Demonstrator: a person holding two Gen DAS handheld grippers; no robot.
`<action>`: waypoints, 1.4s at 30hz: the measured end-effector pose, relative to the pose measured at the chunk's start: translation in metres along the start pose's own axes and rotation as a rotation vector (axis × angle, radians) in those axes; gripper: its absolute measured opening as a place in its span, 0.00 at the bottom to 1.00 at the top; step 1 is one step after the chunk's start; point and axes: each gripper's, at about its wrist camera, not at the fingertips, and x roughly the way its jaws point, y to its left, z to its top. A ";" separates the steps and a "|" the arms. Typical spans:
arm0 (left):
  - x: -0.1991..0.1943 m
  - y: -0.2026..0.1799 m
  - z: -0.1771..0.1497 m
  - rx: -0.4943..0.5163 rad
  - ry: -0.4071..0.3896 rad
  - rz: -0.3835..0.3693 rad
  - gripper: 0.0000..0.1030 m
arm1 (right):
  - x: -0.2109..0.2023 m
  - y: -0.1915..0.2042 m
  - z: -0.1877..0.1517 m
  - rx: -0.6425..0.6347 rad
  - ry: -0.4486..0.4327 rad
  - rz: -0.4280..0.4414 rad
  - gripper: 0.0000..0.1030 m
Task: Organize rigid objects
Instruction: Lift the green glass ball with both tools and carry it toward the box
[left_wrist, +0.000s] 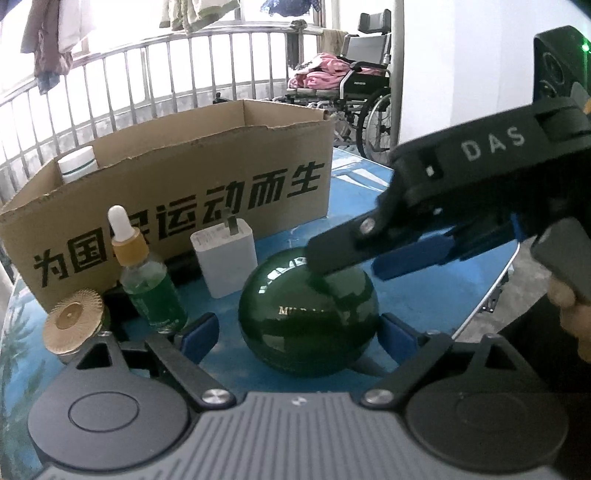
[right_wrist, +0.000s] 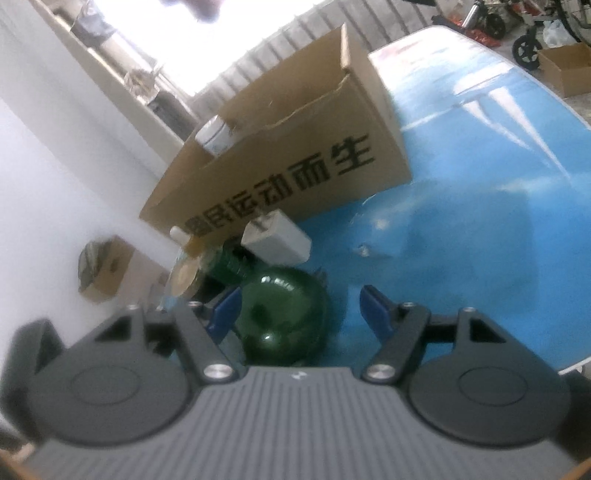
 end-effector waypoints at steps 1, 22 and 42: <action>0.001 0.001 -0.001 -0.004 0.002 -0.007 0.89 | 0.004 0.002 -0.001 -0.008 0.008 0.003 0.69; 0.004 -0.003 -0.001 -0.035 0.005 -0.009 0.80 | 0.019 0.017 -0.006 -0.054 0.070 -0.001 0.71; -0.025 -0.004 0.007 -0.067 -0.059 -0.006 0.81 | 0.001 0.043 -0.006 -0.089 0.037 -0.023 0.72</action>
